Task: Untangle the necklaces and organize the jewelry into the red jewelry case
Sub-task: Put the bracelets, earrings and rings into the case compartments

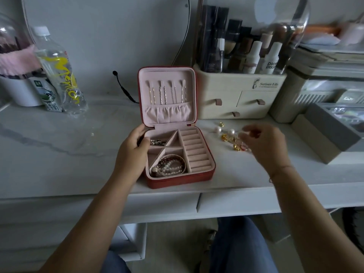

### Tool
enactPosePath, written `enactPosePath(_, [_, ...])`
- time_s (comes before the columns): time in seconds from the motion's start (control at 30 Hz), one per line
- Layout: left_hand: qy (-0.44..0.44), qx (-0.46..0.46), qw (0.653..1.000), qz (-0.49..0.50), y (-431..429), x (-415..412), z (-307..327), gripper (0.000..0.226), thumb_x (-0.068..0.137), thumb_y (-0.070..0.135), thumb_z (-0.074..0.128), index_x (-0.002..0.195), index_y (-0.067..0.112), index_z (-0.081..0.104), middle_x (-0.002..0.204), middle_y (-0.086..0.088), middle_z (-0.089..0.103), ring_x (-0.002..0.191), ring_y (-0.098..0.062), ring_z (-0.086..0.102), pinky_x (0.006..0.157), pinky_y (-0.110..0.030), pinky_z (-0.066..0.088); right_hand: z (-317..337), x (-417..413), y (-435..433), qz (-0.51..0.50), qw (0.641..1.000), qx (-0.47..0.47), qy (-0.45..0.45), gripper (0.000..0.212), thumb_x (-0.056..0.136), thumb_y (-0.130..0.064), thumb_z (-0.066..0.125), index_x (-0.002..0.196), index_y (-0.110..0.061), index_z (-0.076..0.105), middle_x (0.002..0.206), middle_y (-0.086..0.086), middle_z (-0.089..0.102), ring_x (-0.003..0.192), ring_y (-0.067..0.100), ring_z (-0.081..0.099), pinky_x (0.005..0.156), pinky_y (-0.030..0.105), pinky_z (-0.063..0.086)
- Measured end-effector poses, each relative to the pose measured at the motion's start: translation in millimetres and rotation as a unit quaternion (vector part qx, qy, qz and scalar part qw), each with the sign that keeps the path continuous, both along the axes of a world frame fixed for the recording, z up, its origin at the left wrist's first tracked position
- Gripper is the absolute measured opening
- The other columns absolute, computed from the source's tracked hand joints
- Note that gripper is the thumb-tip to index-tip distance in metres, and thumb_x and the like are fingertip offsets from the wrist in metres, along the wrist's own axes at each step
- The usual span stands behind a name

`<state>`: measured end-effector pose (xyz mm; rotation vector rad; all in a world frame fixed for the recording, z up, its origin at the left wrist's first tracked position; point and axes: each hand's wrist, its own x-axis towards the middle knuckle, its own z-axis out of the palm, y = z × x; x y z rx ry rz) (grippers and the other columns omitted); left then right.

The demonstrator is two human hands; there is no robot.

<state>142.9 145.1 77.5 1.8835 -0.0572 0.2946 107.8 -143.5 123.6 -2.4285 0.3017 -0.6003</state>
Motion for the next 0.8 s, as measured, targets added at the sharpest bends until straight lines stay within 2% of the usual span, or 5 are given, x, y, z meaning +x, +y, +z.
enactPosePath(0.13, [0.001, -0.005, 1.0, 0.0, -0.8, 1.0, 0.1, 0.04, 0.095, 0.008, 0.048, 0.133, 0.02, 0.054, 0.123, 0.01, 0.061, 0.115, -0.006, 0.055, 0.095, -0.019, 0.038, -19.9, 7.3, -59.0, -0.083, 0.991, -0.02, 0.105, 0.028, 0.08, -0.024, 0.073, 0.102, -0.008, 0.067, 0.101, 0.012, 0.065, 0.094, 0.029, 0.059, 0.08, 0.036, 0.048])
enactPosePath(0.27, [0.0, -0.012, 1.0, 0.006, -2.5, -1.7, 2.6, 0.04, 0.095, 0.008, 0.048, 0.132, 0.022, 0.055, 0.117, 0.013, 0.061, 0.112, -0.005, 0.055, 0.093, -0.019, 0.038, -19.0, 11.2, -68.0, -0.102, 0.987, -0.034, 0.123, 0.013, 0.08, -0.02, 0.072, 0.082, -0.007, 0.069, 0.089, 0.015, 0.067, 0.086, 0.032, 0.06, 0.074, 0.035, 0.047])
enactPosePath(0.47, [0.007, -0.013, 1.0, 0.007, -2.1, -1.0, 1.2, 0.04, 0.095, 0.008, 0.048, 0.132, 0.022, 0.054, 0.12, 0.01, 0.062, 0.113, -0.008, 0.057, 0.093, -0.022, 0.039, -16.2, 13.5, -65.0, -0.098, 0.981, -0.085, 0.146, 0.024, 0.087, -0.016, 0.06, 0.074, 0.002, 0.069, 0.078, 0.021, 0.066, 0.074, 0.036, 0.06, 0.071, 0.042, 0.053])
enactPosePath(0.67, [0.007, -0.009, 1.0, 0.007, -1.0, 1.7, -1.2, 0.039, 0.095, 0.011, 0.049, 0.132, 0.023, 0.055, 0.124, 0.011, 0.061, 0.117, -0.007, 0.055, 0.098, -0.024, 0.04, 28.3, -4.4, -24.3, 0.036, 0.999, 0.021, 0.003, 0.007, 0.087, -0.015, 0.065, 0.086, -0.009, 0.069, 0.074, 0.002, 0.067, 0.067, 0.016, 0.059, 0.059, 0.024, 0.045])
enactPosePath(0.8, [0.003, -0.012, 1.0, -0.005, -0.6, 0.7, -0.5, 0.03, 0.097, 0.015, 0.049, 0.121, 0.029, 0.06, 0.116, 0.014, 0.064, 0.111, -0.006, 0.058, 0.091, -0.022, 0.042, 55.3, -11.3, 32.5, 0.186, 0.972, 0.141, -0.009, 0.014, 0.081, -0.011, 0.071, 0.095, -0.014, 0.069, 0.078, -0.001, 0.07, 0.067, 0.013, 0.065, 0.066, 0.025, 0.054])
